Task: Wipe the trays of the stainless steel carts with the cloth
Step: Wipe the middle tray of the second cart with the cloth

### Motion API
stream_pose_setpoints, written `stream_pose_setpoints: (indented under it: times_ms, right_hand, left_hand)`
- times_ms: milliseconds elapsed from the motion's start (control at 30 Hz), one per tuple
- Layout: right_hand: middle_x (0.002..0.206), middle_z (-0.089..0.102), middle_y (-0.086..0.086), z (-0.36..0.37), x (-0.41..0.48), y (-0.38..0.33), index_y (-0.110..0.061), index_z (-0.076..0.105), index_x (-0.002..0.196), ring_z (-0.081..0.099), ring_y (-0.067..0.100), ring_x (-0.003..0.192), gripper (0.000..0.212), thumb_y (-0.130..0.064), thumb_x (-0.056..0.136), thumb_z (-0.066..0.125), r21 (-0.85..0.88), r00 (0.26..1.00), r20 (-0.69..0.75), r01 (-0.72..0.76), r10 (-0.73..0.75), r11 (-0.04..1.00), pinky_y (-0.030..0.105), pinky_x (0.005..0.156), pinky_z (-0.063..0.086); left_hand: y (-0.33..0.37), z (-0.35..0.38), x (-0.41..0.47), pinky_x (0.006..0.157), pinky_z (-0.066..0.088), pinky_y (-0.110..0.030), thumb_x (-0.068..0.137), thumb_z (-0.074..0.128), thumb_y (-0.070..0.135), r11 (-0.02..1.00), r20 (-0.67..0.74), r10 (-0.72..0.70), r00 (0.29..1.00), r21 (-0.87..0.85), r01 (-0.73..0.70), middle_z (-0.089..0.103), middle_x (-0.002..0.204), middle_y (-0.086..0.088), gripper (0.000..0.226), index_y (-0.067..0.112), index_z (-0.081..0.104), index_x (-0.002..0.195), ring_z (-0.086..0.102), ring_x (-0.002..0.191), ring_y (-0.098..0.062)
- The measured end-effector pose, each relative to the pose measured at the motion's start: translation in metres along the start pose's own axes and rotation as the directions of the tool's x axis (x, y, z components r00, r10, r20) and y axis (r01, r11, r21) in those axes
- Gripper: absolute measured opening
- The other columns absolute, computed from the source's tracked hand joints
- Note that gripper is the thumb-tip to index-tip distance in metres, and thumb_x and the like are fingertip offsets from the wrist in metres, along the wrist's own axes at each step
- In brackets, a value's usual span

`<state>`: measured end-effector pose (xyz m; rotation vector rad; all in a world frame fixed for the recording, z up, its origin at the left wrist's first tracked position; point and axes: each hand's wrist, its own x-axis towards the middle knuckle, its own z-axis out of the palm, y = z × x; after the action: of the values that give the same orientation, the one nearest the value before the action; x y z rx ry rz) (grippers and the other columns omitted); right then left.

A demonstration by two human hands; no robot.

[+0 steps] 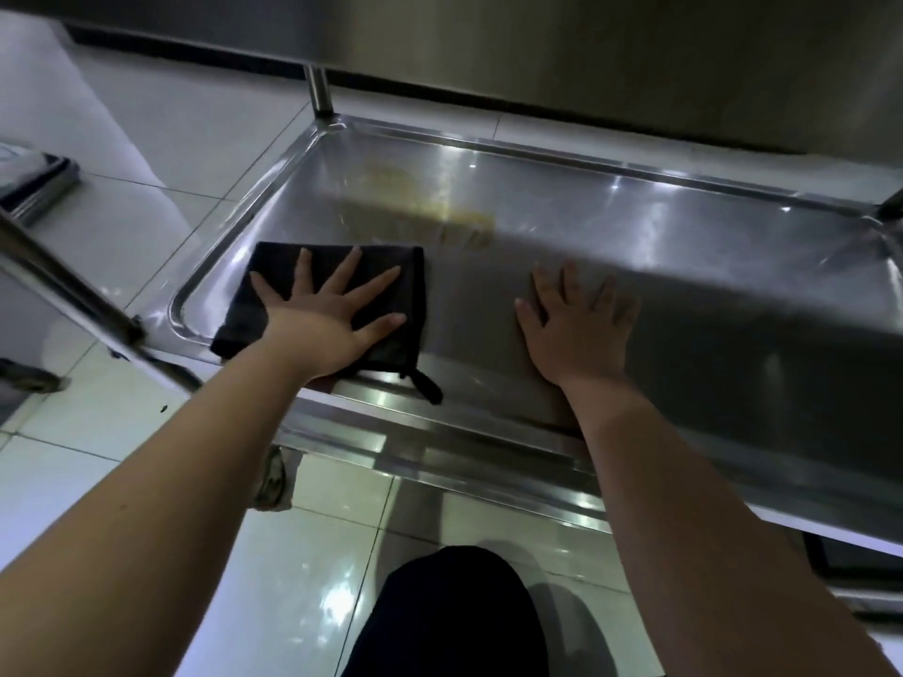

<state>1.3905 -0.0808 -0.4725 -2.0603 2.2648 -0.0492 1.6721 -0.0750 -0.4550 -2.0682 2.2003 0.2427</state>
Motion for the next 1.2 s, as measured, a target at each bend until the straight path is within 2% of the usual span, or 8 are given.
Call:
stream_pose_setpoints:
  times_ms: [133, 233, 467, 567, 667, 867, 1067, 1200]
  right_hand:
    - [0.165, 0.003, -0.005, 0.002, 0.000, 0.004, -0.044, 0.006, 0.153, 0.000, 0.044, 0.147, 0.058, -0.060, 0.099, 0.016, 0.002, 1.000, -0.001, 0.000, 0.000, 1.000, 0.064, 0.113, -0.004]
    - [0.164, 0.003, -0.007, 0.003, 0.002, 0.009, -0.046, 0.007, 0.152, 0.001, 0.043, 0.148, 0.055, -0.057, 0.099, 0.018, 0.020, 1.000, 0.009, 0.009, -0.009, 1.000, 0.063, 0.115, -0.004]
    - [0.164, 0.003, -0.006, -0.007, 0.000, -0.005, -0.044, 0.010, 0.153, -0.004, 0.044, 0.147, 0.060, -0.064, 0.097, 0.018, 0.030, 0.997, 0.062, -0.055, 0.054, 0.998, 0.069, 0.112, -0.004]
    - [0.164, 0.002, -0.008, -0.008, -0.010, -0.039, -0.046, 0.011, 0.151, -0.007, 0.043, 0.147, 0.060, -0.066, 0.096, 0.019, 0.065, 0.997, 0.067, 0.019, -0.023, 0.998, 0.072, 0.109, -0.006]
    - [0.163, -0.006, -0.013, 0.000, -0.021, -0.062, -0.053, -0.002, 0.149, -0.012, 0.043, 0.146, 0.060, -0.069, 0.093, 0.010, 0.038, 0.992, 0.111, 0.047, -0.051, 0.998, 0.073, 0.107, -0.011]
    - [0.162, -0.011, -0.017, 0.009, -0.017, -0.059, -0.056, -0.008, 0.146, -0.009, 0.042, 0.147, 0.055, -0.064, 0.093, 0.007, 0.002, 0.994, 0.105, 0.036, -0.036, 0.999, 0.074, 0.107, -0.008]
    - [0.163, -0.006, -0.015, 0.010, -0.017, -0.057, -0.056, -0.007, 0.146, -0.009, 0.043, 0.147, 0.058, -0.071, 0.091, 0.005, 0.007, 0.995, 0.084, 0.056, -0.056, 0.998, 0.073, 0.108, -0.008]
    - [0.163, -0.006, -0.015, 0.009, -0.019, -0.060, -0.055, -0.004, 0.147, -0.009, 0.043, 0.147, 0.058, -0.069, 0.092, 0.007, 0.005, 0.996, 0.080, 0.041, -0.041, 0.999, 0.073, 0.107, -0.008]
  left_hand:
    - [0.083, 0.012, -0.010, 0.100, -0.012, -0.079, 0.067, -0.007, 0.092, 0.981, -0.031, 0.195, 0.980, 0.012, -0.195, -0.014, 0.161, 0.018, 0.074, 0.070, -0.011, 0.137, -0.016, 0.147, -0.038]
    - [0.095, 0.021, -0.020, 0.101, -0.015, -0.077, 0.069, -0.001, 0.092, 0.971, -0.072, 0.238, 0.969, 0.006, -0.238, -0.010, 0.162, 0.019, 0.072, 0.070, -0.009, 0.137, -0.017, 0.148, -0.033]
    - [-0.020, -0.001, -0.001, 0.102, -0.008, -0.079, 0.057, -0.008, 0.097, 1.000, 0.002, -0.021, 1.000, -0.015, 0.021, -0.014, 0.160, 0.023, 0.078, 0.075, -0.015, 0.131, -0.016, 0.148, -0.036]
    - [-0.013, 0.000, 0.000, 0.102, -0.008, -0.080, 0.055, -0.011, 0.096, 1.000, 0.006, -0.010, 1.000, -0.021, 0.011, -0.014, 0.160, 0.023, 0.081, 0.074, -0.013, 0.133, -0.017, 0.147, -0.038]
    - [-0.009, -0.002, -0.003, 0.101, -0.008, -0.080, 0.058, -0.009, 0.095, 1.000, 0.026, 0.003, 1.000, -0.026, -0.002, -0.015, 0.160, 0.021, 0.080, 0.072, -0.013, 0.134, -0.017, 0.146, -0.040]
    - [0.032, 0.013, -0.029, 0.097, -0.019, -0.078, 0.065, 0.003, 0.094, 0.983, -0.007, 0.178, 0.984, -0.055, -0.178, -0.011, 0.161, 0.023, 0.074, 0.073, -0.007, 0.135, -0.019, 0.146, -0.039]
    - [-0.073, -0.004, -0.012, 0.102, -0.010, -0.079, 0.069, 0.009, 0.094, 0.995, 0.019, -0.051, 0.999, -0.079, 0.052, -0.009, 0.161, 0.023, 0.070, 0.075, -0.007, 0.134, -0.015, 0.148, -0.035]
    - [-0.057, -0.008, -0.015, 0.100, -0.009, -0.081, 0.072, 0.008, 0.091, 0.996, 0.051, -0.061, 0.997, -0.062, 0.064, -0.013, 0.161, 0.021, 0.068, 0.072, -0.009, 0.136, -0.017, 0.146, -0.042]
